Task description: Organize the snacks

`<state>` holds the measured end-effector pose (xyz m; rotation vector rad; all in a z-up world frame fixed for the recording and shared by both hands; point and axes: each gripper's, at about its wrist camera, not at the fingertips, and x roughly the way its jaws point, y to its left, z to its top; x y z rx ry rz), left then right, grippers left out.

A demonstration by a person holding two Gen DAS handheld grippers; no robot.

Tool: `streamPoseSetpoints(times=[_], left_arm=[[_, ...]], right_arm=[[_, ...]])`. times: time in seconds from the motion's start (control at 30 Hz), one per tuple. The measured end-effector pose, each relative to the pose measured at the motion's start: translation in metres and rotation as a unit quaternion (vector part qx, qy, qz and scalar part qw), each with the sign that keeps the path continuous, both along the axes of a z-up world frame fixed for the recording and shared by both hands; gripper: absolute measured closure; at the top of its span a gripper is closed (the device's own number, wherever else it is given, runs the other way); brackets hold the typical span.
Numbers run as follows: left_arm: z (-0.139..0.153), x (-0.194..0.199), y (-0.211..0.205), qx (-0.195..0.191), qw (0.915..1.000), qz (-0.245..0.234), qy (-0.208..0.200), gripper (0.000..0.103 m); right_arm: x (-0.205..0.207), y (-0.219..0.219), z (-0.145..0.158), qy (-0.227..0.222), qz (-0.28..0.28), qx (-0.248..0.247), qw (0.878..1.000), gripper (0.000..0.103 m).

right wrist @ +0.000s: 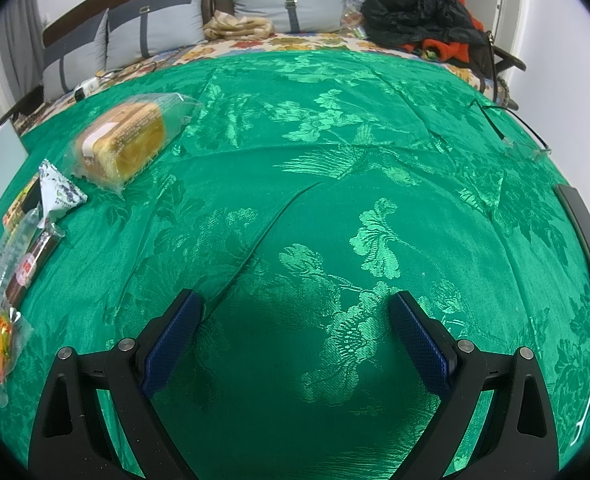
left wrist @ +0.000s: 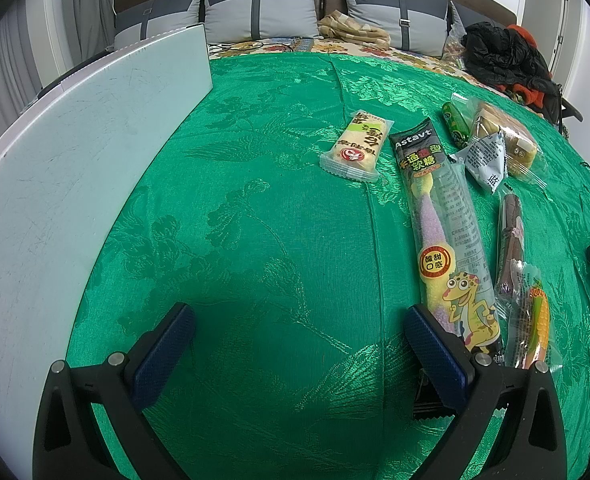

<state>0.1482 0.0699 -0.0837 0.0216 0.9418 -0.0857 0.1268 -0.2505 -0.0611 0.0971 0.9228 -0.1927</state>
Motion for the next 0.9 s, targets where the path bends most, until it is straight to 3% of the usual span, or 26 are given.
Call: streamPoseSetpoints(times=[0.57, 0.63, 0.77, 0.9], left_arm=[[0.001, 0.000, 0.002, 0.000, 0.9999, -0.011, 0.007, 0.000], [0.005, -0.001, 0.006, -0.017, 0.9996, -0.014, 0.020, 0.001], [0.041, 0.001, 0.012, -0.093, 0.9953, -0.023, -0.013, 0.001], [0.059, 0.033, -0.015, -0.100, 0.9936, -0.051, 0.002, 0.001]], right_arm=[[0.000, -0.001, 0.000, 0.000, -0.004, 0.000, 1.000, 0.005], [0.000, -0.001, 0.000, 0.000, -0.004, 0.000, 1.000, 0.005], [0.000, -0.001, 0.000, 0.001, -0.004, -0.001, 1.000, 0.005], [0.000, -0.002, 0.000, 0.000, -0.004, -0.001, 1.000, 0.005]])
